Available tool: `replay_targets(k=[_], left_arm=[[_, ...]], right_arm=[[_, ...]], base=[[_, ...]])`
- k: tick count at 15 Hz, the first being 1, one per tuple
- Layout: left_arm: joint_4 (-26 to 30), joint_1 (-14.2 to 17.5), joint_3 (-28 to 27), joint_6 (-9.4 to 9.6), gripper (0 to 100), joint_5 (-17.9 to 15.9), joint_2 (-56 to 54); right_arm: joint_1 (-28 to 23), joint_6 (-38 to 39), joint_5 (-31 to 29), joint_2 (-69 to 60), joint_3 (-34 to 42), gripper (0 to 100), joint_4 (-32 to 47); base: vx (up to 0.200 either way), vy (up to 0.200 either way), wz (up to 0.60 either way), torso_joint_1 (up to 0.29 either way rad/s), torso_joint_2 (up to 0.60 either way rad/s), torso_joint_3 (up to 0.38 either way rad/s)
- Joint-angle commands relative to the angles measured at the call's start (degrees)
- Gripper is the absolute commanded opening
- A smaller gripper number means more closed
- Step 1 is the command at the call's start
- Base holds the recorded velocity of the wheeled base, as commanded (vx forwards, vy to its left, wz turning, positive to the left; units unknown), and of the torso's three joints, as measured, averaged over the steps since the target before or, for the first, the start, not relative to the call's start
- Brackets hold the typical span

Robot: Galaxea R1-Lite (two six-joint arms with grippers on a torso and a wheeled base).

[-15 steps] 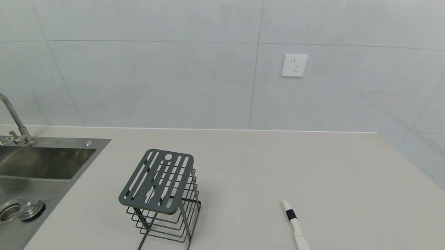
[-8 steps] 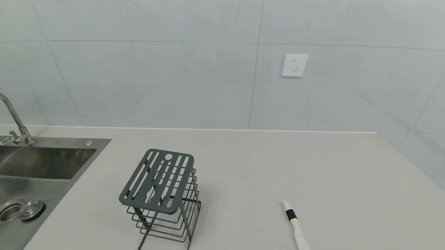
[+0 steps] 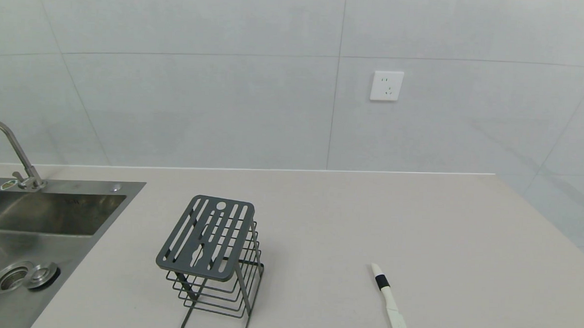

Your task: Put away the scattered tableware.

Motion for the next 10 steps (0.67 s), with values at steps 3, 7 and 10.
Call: replay_targets(k=[3, 7, 10], left_arm=[[0.0, 0.0, 0.0, 0.0, 100, 0.0, 0.1], [0.0, 0.0, 0.0, 0.0, 100, 0.0, 0.1], [0.0, 0.0, 0.0, 0.0, 100, 0.0, 0.1]], right_arm=[[2.4, -7.9, -0.1, 15.8, -0.1, 100, 0.7], [3.7, -7.9, -0.3, 23.8, -1.5, 100, 0.4], [6.4, -7.3, -0.8, 30.6, -4.3, 100, -1.8]], base=[[0.0, 0.0, 0.0, 0.0, 0.0, 0.0], [0.0, 0.0, 0.0, 0.0, 0.0, 0.0], [0.0, 0.0, 0.0, 0.0, 0.0, 0.0]])
